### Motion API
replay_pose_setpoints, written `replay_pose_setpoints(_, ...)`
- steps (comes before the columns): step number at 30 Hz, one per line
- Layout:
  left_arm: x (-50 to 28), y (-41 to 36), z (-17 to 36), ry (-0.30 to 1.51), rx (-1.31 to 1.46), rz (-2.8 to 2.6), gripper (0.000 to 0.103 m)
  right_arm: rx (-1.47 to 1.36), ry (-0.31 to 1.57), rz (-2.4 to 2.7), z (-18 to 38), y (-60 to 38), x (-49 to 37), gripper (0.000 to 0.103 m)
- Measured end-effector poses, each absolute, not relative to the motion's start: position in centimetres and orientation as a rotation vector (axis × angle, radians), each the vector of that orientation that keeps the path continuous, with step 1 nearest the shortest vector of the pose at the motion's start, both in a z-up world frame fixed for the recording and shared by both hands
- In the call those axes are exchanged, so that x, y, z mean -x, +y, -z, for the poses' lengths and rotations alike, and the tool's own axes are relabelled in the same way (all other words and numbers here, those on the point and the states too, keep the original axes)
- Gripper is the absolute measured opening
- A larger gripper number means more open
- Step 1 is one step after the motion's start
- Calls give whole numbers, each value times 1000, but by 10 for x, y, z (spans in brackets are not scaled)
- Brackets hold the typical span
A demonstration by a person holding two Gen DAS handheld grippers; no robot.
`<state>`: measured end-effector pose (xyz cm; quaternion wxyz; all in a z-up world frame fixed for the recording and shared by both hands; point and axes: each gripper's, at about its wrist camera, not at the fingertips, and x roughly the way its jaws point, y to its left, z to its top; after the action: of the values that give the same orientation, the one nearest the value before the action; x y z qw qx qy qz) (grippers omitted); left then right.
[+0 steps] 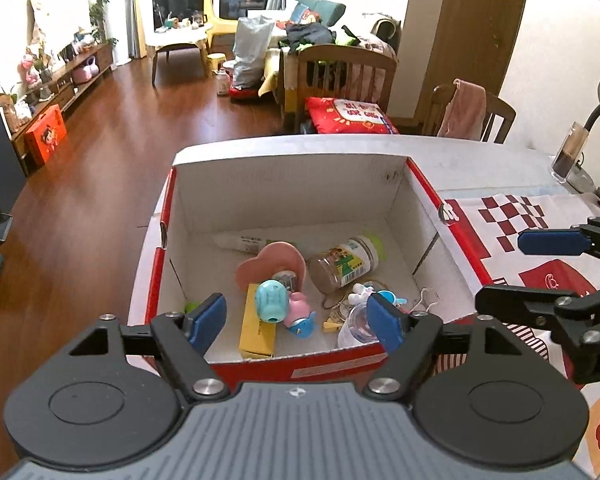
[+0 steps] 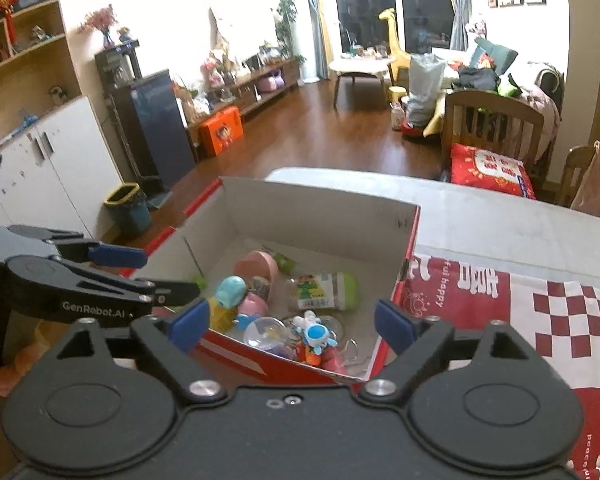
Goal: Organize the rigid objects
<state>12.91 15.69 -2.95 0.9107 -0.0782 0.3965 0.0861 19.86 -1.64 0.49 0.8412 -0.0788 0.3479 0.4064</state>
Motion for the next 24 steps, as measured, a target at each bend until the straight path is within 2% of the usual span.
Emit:
replay_pose_setpoints(3, -119, 154, 24, 804, 150, -179, 80, 156, 706, -862, -12, -23, -193, 102)
replay_pose_setpoints(6, -112, 150, 19, 789, 144, -178, 89, 150, 695, -858, -16, -28, -188, 102)
replay_pose_setpoints(9, -108, 148, 17, 781, 142, -168, 103, 147, 690, -839, -18, -32, -185, 102)
replay_pose_setpoints(24, -75, 132, 2, 698, 165, -236, 103, 99, 648, -853, -27, -56, -163, 103)
